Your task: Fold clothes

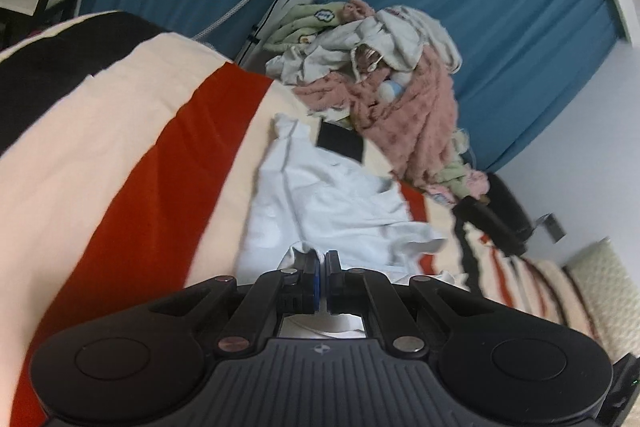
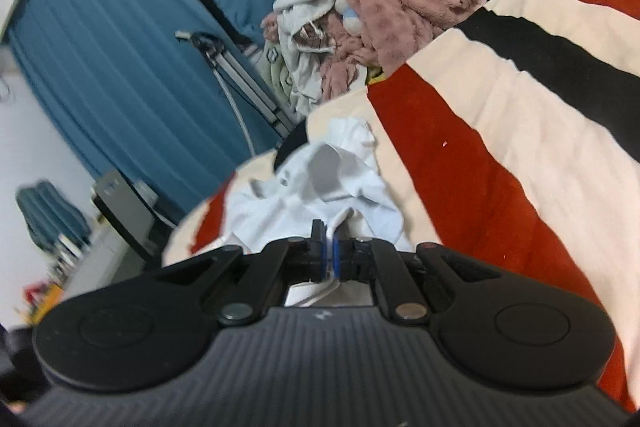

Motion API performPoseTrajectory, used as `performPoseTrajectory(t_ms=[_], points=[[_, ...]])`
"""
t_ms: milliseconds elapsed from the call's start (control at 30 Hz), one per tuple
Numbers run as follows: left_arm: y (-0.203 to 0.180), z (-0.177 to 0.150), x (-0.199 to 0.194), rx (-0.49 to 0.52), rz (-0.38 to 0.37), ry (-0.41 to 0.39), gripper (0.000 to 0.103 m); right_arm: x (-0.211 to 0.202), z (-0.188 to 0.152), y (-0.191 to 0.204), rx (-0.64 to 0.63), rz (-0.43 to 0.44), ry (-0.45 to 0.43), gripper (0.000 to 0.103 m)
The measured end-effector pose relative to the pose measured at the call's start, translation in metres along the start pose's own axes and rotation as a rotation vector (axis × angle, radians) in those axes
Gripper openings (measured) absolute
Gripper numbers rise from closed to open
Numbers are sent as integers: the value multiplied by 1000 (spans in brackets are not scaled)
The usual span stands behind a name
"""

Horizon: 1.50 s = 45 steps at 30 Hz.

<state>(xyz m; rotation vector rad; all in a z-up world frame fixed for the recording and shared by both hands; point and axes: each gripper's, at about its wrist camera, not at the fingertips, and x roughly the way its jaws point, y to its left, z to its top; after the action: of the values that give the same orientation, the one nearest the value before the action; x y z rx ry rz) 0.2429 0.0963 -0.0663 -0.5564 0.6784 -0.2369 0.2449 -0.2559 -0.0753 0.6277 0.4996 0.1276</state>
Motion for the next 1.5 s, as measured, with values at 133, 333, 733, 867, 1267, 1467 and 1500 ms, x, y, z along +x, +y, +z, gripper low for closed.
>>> performPoseTrajectory(t_ms=[133,333,733,867,1267,1467,1500], points=[[10,-7,42,80,43,44,3,35,-7,-11,-50,-53,52,7],[7,-13,56,163,69,67,6,51,-14,-7,-105,-96,120,10],[-43,-42,-31,398,109,-71,84,-36,-18,41,-296,-45,-24,80],[-57,-59,-61,457,122,-114,88,-65,-26,47,-315,-38,-50,80],[-50,-98,-113,374,76,-63,92,-107,-49,55,-341,-49,-70,80],[-29,-100,-108,140,-87,24,93,-109,-53,41,-201,-29,-3,80],[-25,-102,-105,91,-120,52,94,-106,-53,31,-101,0,34,80]])
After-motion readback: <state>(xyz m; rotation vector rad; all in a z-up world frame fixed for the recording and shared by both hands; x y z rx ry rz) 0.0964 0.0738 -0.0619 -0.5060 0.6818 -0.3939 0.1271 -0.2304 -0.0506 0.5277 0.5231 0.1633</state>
